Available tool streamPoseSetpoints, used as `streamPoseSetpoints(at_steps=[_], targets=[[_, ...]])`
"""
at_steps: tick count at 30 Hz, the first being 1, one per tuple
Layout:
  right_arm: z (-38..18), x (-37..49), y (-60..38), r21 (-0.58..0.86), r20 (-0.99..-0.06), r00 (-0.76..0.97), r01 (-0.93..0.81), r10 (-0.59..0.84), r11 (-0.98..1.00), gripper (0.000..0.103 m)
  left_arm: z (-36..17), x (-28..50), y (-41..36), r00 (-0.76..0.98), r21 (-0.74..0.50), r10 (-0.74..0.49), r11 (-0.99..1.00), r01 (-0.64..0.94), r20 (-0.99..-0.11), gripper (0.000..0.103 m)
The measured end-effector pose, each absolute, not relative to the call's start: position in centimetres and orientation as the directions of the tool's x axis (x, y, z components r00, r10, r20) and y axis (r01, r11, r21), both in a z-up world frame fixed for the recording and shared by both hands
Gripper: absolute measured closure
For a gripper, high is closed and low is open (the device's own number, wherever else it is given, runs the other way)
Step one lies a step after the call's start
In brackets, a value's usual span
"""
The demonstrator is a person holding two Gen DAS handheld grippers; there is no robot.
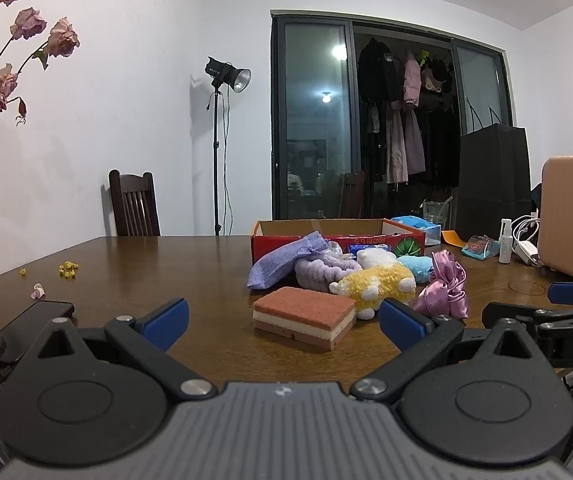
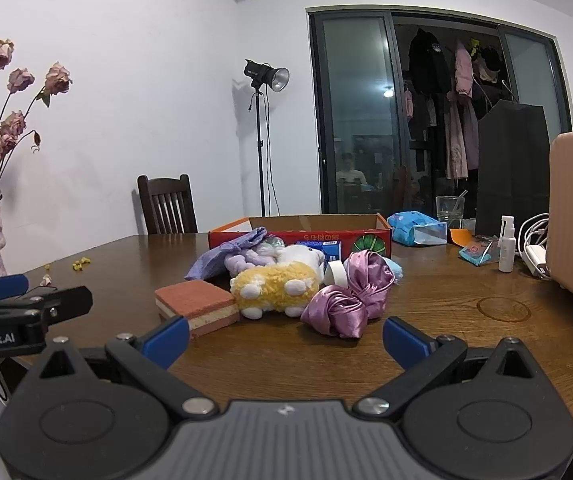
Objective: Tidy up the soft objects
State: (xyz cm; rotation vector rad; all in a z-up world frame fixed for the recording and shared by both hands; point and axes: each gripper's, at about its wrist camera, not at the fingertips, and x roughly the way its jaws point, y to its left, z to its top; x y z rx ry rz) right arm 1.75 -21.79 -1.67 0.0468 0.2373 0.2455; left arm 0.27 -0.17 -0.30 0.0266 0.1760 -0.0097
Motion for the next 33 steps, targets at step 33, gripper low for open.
streamPoseSetpoints(at_steps=[33], targets=[[-1.96,1.88,-21.88,0.078,-0.229,0.944,-0.224,0.236,0.972,0.0,-0.7,0.37,-0.43,0.984,0.049,-0.033,0.998,0.042,-0.174,0.0]])
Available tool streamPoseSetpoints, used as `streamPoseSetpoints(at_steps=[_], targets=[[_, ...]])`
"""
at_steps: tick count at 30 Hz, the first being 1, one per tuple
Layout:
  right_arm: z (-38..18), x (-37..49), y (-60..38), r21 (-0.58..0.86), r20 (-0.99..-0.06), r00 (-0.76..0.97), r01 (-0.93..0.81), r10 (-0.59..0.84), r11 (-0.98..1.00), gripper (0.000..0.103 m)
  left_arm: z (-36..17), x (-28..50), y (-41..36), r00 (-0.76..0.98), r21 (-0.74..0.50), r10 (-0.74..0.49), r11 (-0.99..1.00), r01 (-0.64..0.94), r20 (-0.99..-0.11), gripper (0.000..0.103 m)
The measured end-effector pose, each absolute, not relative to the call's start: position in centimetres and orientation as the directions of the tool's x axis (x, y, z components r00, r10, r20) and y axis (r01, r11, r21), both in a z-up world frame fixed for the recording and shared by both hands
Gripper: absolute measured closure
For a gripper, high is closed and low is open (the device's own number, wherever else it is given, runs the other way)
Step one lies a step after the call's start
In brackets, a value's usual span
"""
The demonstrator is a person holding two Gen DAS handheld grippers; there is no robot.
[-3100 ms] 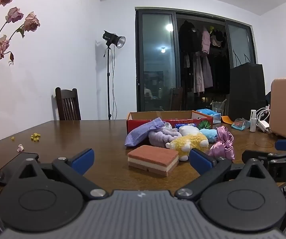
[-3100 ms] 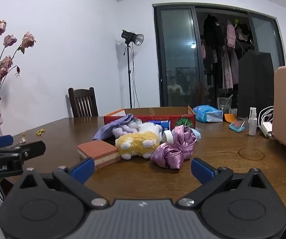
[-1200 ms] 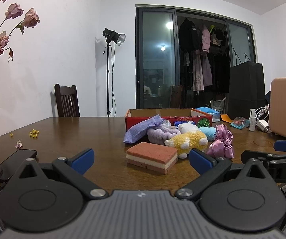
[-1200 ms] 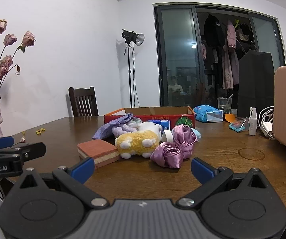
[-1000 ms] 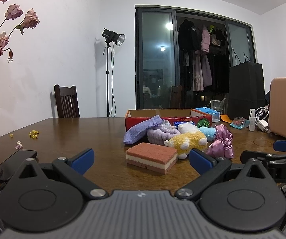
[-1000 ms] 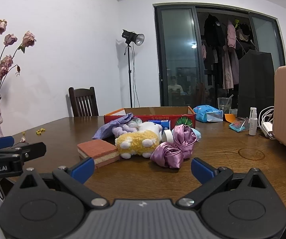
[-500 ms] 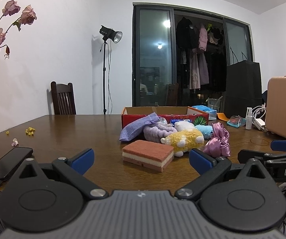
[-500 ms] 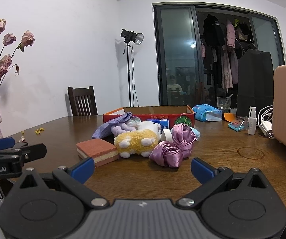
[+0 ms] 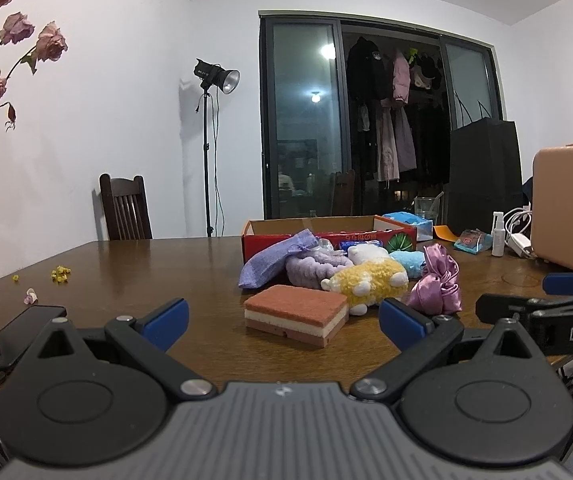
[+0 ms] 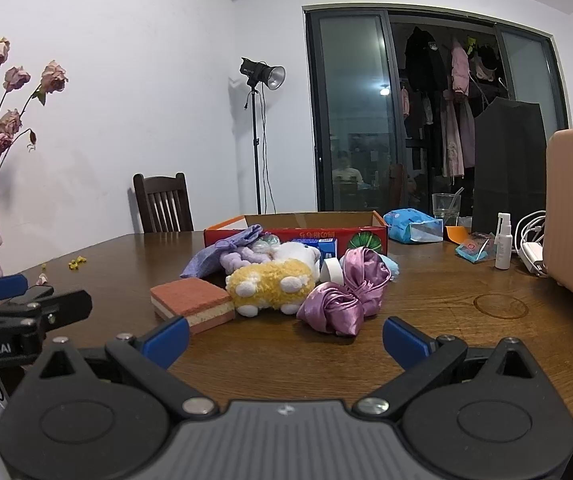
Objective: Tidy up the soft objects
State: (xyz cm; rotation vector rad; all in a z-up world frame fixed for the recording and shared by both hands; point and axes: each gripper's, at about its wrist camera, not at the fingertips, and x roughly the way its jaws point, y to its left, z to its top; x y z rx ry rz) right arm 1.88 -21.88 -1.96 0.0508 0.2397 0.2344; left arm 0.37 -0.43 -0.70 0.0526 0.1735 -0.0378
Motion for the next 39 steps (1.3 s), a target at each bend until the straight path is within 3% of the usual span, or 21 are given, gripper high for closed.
streamPoseSetpoints(at_steps=[10,14,17,19,22,26,29,31,35,36,37,39], targets=[[-1.7,2.2,-22.3,0.082,-0.216,0.949,-0.215,0.228,0.973,0.0,-0.2,1.6,0.6,0.974,0.011,-0.098,0.995,0.103,-0.206,0.0],[-0.5,3.7,-22.7,0.055,-0.145,0.962,-0.225,0.231,0.973,0.0,1.5,4.2,1.8,0.964,0.025,-0.166,0.984,0.175,-0.207,0.0],[0.0,6.9,-22.6,0.06,-0.132,0.945,-0.293,0.298,0.954,0.0,2.4,7.9,2.6,0.971,0.045,-0.123,0.99,0.135,-0.204,0.0],[0.1,9.3,-22.2,0.062,-0.151,0.925,-0.343,0.348,0.937,0.0,2.7,11.0,3.1,0.962,0.037,-0.097,0.993,0.11,-0.254,0.0],[0.9,12.8,-21.1,0.059,-0.192,0.908,-0.369,0.373,0.928,0.0,2.6,16.1,5.2,0.925,-0.115,-0.095,0.992,0.056,-0.368,0.0],[2.9,18.0,-19.3,0.098,-0.237,0.873,-0.414,0.426,0.905,0.001,2.5,21.4,7.2,0.912,-0.196,-0.043,0.98,-0.041,-0.409,0.0],[3.4,23.4,-18.4,0.215,-0.273,0.816,-0.465,0.51,0.859,0.014,1.9,26.1,7.8,0.904,-0.164,-0.01,0.984,-0.066,-0.427,0.0],[3.0,27.5,-17.6,0.281,-0.325,0.788,-0.448,0.524,0.849,0.03,1.3,29.0,8.1,0.881,-0.147,-0.024,0.988,-0.052,-0.472,0.0],[2.1,33.6,-15.9,0.372,-0.392,0.746,-0.407,0.539,0.834,0.041,0.0,32.7,9.4,0.835,-0.272,-0.161,0.962,0.014,-0.526,0.003],[1.8,34.7,-15.5,0.381,-0.406,0.742,-0.394,0.534,0.837,0.041,-0.4,33.4,9.7,0.823,-0.307,-0.191,0.951,0.021,-0.535,0.007],[1.5,35.6,-15.1,0.393,-0.419,0.736,-0.382,0.532,0.837,0.046,-0.8,34.0,10.0,0.807,-0.343,-0.215,0.939,0.016,-0.551,0.019],[0.8,36.8,-14.7,0.416,-0.437,0.714,-0.379,0.547,0.827,0.069,-1.7,34.5,10.1,0.78,-0.415,-0.293,0.909,0.047,-0.553,0.041]])
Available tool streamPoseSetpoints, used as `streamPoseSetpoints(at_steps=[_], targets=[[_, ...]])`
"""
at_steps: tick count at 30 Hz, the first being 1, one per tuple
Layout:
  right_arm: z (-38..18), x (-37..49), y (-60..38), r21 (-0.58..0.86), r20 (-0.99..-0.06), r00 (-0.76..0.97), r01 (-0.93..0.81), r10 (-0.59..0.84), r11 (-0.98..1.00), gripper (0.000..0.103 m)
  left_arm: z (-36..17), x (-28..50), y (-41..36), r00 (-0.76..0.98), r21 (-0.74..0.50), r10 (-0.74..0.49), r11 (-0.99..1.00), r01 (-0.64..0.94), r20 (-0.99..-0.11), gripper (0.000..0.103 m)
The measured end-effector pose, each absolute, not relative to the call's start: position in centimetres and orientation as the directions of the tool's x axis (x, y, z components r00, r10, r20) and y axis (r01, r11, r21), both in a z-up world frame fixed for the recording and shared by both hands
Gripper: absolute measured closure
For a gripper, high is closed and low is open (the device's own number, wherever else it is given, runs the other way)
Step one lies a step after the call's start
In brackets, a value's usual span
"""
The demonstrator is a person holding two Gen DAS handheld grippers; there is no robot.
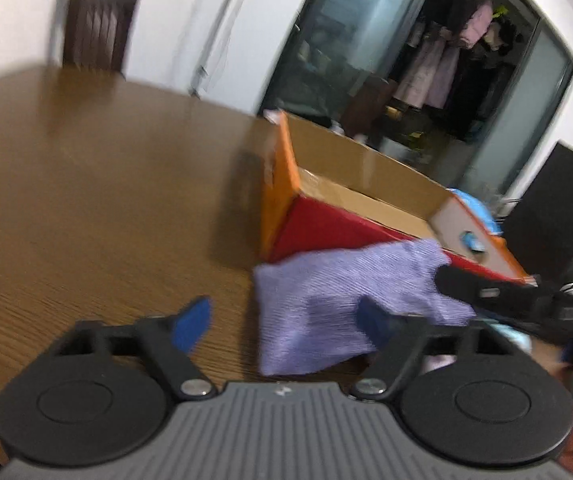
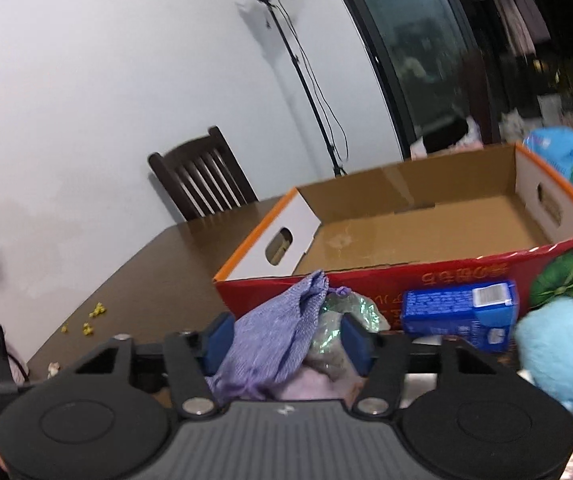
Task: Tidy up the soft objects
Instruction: 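Grasp the purple knit pouch with the right gripper, then carry the purple pouch into the cardboard box and open the right gripper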
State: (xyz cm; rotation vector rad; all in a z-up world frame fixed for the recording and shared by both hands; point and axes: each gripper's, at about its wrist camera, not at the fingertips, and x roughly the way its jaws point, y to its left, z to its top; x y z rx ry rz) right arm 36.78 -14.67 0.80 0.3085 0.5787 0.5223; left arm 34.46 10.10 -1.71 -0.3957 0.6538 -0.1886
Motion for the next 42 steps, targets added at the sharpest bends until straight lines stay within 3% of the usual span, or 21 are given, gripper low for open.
streamPoseSetpoints(at_steps=[1,2,3,5,7,15,18,25,28,30,31,32,33,35,37,40,42], targets=[[0.5,37.2,-14.5,0.416,-0.447,0.705,-0.381,0.55,0.826,0.086,-2.2,34.8,10.4,0.762,-0.458,-0.34,0.887,0.064,-0.552,0.062],[0.2,37.4,-14.3,0.409,-0.458,0.701,-0.38,0.547,0.83,0.092,-2.6,35.1,10.6,0.748,-0.491,-0.37,0.869,0.068,-0.551,0.072],[0.0,37.5,-14.2,0.406,-0.463,0.694,-0.387,0.551,0.828,0.094,-2.9,35.0,10.5,0.75,-0.497,-0.373,0.865,0.068,-0.546,0.075],[0.4,37.1,-14.0,0.392,-0.447,0.698,-0.409,0.559,0.824,0.099,-2.8,34.8,10.6,0.757,-0.489,-0.367,0.869,0.073,-0.54,0.097],[1.3,36.0,-14.1,0.36,-0.42,0.717,-0.432,0.557,0.827,0.1,-2.2,34.3,10.8,0.759,-0.507,-0.385,0.858,0.085,-0.525,0.099],[7.0,26.1,-19.1,0.328,-0.216,0.745,-0.553,0.631,0.766,0.1,4.6,23.4,9.1,0.841,-0.468,-0.437,0.844,0.262,-0.317,0.099],[5.5,21.3,-22.3,0.362,-0.242,0.732,-0.541,0.637,0.759,0.099,3.6,18.7,6.6,0.811,-0.44,-0.478,0.842,0.312,-0.338,0.099],[-1.0,12.8,-27.0,0.361,-0.4,0.747,-0.404,0.531,0.841,0.099,-2.1,11.5,0.7,0.72,-0.384,-0.555,0.825,0.414,-0.416,0.097],[-3.2,11.2,-28.1,0.352,-0.427,0.775,-0.333,0.466,0.875,0.09,-3.0,10.9,-0.4,0.71,-0.368,-0.543,0.836,0.407,-0.449,0.094],[-3.3,10.5,-28.4,0.325,-0.419,0.796,-0.318,0.437,0.89,0.087,-3.1,10.8,-0.2,0.725,-0.363,-0.539,0.838,0.408,-0.43,0.081],[-3.2,10.3,-28.6,0.329,-0.396,0.81,-0.314,0.432,0.891,0.084,-2.6,10.8,-0.1,0.733,-0.366,-0.537,0.838,0.405,-0.418,0.06],[-3.0,10.3,-28.8,0.335,-0.379,0.82,-0.31,0.428,0.89,0.079,-2.5,10.8,0.2,0.747,-0.365,-0.524,0.845,0.392,-0.411,0.047],[-2.9,10.1,-28.9,0.338,-0.36,0.831,-0.307,0.424,0.89,0.076,-2.4,10.6,0.1,0.754,-0.364,-0.512,0.851,0.379,-0.412,0.045],[-3.1,10.3,-28.6,0.329,-0.34,0.85,-0.294,0.403,0.897,0.062,-2.7,10.7,0.1,0.736,-0.383,-0.522,0.844,0.375,-0.431,0.045],[-4.0,10.9,-27.7,0.285,-0.359,0.853,-0.285,0.378,0.915,0.062,-3.0,11.0,-0.8,0.719,-0.385,-0.533,0.84,0.383,-0.447,0.049],[-5.1,11.2,-25.7,0.178,-0.415,0.851,-0.271,0.322,0.946,0.063,-3.8,11.2,-1.2,0.703,-0.378,-0.531,0.843,0.382,-0.473,0.083],[-5.3,11.0,-24.9,0.137,-0.41,0.861,-0.269,0.302,0.953,0.065,-4.2,11.4,-1.1,0.693,-0.39,-0.544,0.835,0.389,-0.474,0.084]])
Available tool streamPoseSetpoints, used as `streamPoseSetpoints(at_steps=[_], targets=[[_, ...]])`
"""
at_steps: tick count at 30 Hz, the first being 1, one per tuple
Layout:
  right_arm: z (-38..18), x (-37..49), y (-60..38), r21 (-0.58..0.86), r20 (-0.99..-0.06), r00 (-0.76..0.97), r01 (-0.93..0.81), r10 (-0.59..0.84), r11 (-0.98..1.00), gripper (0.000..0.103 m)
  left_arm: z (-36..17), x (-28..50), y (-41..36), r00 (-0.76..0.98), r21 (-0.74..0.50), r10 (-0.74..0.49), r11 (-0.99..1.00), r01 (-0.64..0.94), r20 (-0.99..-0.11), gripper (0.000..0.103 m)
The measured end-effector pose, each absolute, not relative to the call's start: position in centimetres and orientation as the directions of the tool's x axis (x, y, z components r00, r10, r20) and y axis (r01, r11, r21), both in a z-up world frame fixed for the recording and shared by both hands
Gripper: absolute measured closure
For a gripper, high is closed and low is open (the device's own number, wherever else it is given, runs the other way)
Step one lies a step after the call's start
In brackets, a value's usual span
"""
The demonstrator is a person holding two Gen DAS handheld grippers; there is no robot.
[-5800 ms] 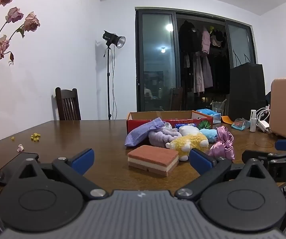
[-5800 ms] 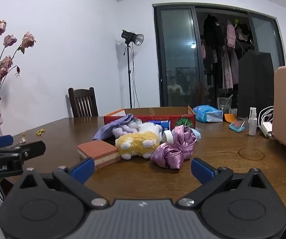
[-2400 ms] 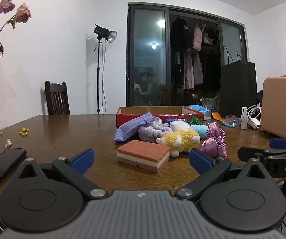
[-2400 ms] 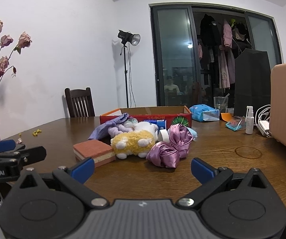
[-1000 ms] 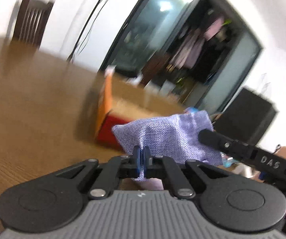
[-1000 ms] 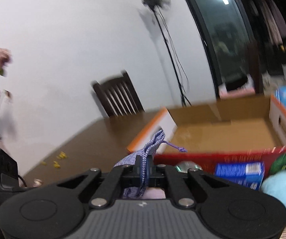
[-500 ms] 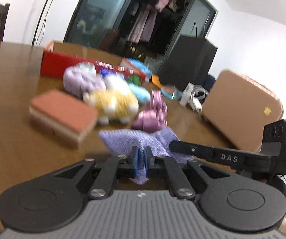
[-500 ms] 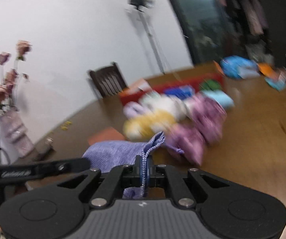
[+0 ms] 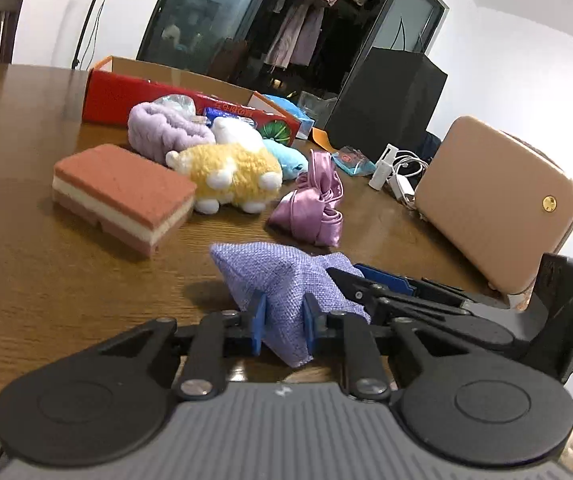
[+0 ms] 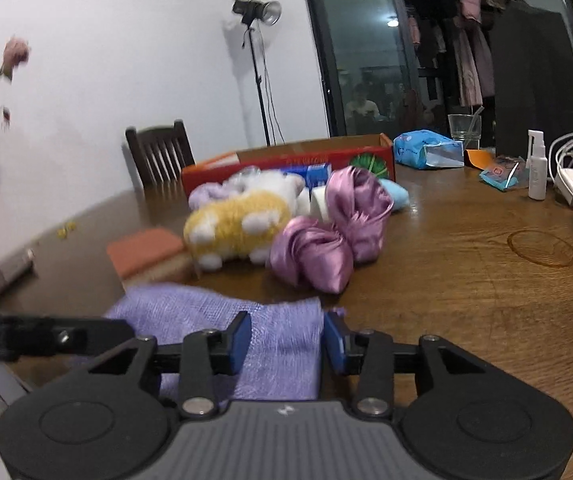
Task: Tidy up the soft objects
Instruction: 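Carry the purple pouch into the cardboard box and open the right gripper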
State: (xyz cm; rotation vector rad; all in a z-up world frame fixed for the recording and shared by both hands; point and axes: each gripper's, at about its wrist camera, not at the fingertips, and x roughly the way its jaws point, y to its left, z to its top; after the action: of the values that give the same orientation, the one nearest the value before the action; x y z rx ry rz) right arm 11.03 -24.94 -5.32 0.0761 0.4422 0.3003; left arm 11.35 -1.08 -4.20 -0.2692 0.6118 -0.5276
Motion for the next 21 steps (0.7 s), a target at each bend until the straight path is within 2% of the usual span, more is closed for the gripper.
streamPoseSetpoints(at_steps=[4,8,11,16,18,21], targets=[[-5.6,10.5,-23.8,0.027,-0.404,0.875,-0.281,0.268,0.959,0.077,-4.4,11.2,-1.2,0.692,-0.385,-0.551,0.83,0.402,-0.466,0.089],[-5.1,10.6,-23.4,0.029,-0.415,0.859,-0.319,0.301,0.947,0.093,-3.8,11.4,-1.3,0.687,-0.375,-0.568,0.82,0.432,-0.452,0.095],[-2.6,11.4,-24.5,0.133,-0.371,0.844,-0.365,0.388,0.922,0.095,-1.2,12.1,-1.0,0.703,-0.349,-0.595,0.801,0.486,-0.388,0.095],[5.6,17.0,-25.1,0.12,-0.238,0.852,-0.45,0.465,0.885,0.095,6.5,18.9,1.0,0.765,-0.295,-0.581,0.81,0.508,-0.277,0.095],[8.8,21.7,-25.0,0.112,-0.229,0.836,-0.485,0.498,0.867,0.095,9.2,22.8,1.7,0.788,-0.268,-0.562,0.823,0.502,-0.251,0.095],[12.5,31.1,-23.5,0.111,-0.283,0.807,-0.509,0.518,0.854,0.095,11.7,31.1,2.8,0.805,-0.271,-0.519,0.85,0.452,-0.287,0.095]])
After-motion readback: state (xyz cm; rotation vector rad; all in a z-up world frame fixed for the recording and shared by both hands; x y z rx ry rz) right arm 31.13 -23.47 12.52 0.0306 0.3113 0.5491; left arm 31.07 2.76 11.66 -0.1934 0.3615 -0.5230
